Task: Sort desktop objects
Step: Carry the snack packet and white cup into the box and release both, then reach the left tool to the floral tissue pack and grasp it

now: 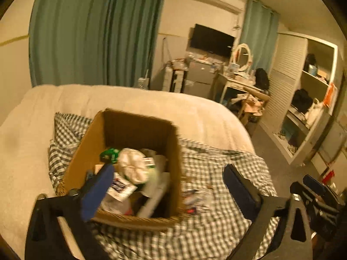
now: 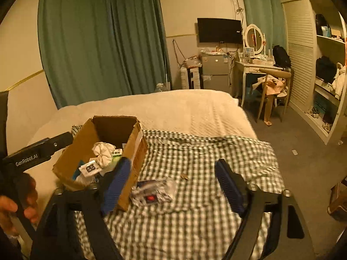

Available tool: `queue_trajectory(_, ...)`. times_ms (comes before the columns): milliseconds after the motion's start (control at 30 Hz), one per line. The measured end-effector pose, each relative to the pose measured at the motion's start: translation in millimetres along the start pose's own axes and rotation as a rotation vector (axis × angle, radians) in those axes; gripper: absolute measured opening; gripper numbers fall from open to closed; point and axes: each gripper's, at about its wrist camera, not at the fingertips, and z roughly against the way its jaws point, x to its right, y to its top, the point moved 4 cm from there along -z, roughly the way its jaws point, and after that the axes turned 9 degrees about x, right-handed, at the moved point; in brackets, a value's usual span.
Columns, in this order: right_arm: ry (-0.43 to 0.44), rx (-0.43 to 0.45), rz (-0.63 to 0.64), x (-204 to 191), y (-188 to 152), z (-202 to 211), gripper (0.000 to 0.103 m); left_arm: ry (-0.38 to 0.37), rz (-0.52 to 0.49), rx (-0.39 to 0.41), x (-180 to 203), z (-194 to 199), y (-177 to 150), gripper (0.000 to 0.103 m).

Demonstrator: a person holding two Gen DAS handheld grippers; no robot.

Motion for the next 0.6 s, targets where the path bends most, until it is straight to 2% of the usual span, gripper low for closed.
queue_trajectory(133, -0.026, 0.003, -0.02, 27, -10, 29, 0.093, -0.046, -0.037, 0.001, 51, 18, -18, 0.103)
queue_trajectory(300, -0.07, -0.026, -0.02, 58, -43, 46, 0.093, -0.076, -0.028, -0.073, 100, 8, -74, 0.103)
queue_trajectory(367, -0.07, -0.062, -0.034, 70, -60, 42, 0.093, -0.083, -0.038, -0.077, 113, 3, -93, 0.103)
queue_trajectory(500, -0.07, -0.122, -0.049, 90, -93, 28, 0.093, -0.076, -0.15, -0.098, 137, -18, -130, 0.103)
queue_trajectory(600, -0.067, -0.153, -0.062, 103, -109, 8, 0.093, -0.078, -0.212, -0.077, 144, -35, -147, 0.103)
